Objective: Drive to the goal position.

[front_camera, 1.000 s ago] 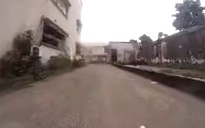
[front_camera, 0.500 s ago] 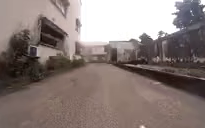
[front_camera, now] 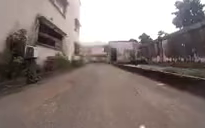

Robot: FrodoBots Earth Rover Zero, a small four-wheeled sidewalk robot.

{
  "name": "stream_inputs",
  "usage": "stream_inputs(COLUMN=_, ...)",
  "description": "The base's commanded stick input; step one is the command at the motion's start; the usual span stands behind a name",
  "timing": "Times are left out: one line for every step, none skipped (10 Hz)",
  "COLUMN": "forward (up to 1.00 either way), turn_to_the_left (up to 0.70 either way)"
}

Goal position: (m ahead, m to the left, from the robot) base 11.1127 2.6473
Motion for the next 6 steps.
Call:
stream_inputs(forward=0.30, turn_to_the_left=0.00)
stream_inputs(forward=0.30, turn_to_the_left=0.00)
stream_inputs(forward=0.30, turn_to_the_left=0.00)
stream_inputs(forward=0.28, turn_to_the_left=0.00)
stream_inputs(forward=0.30, turn_to_the_left=0.00)
stream_inputs(forward=0.30, turn_to_the_left=0.00)
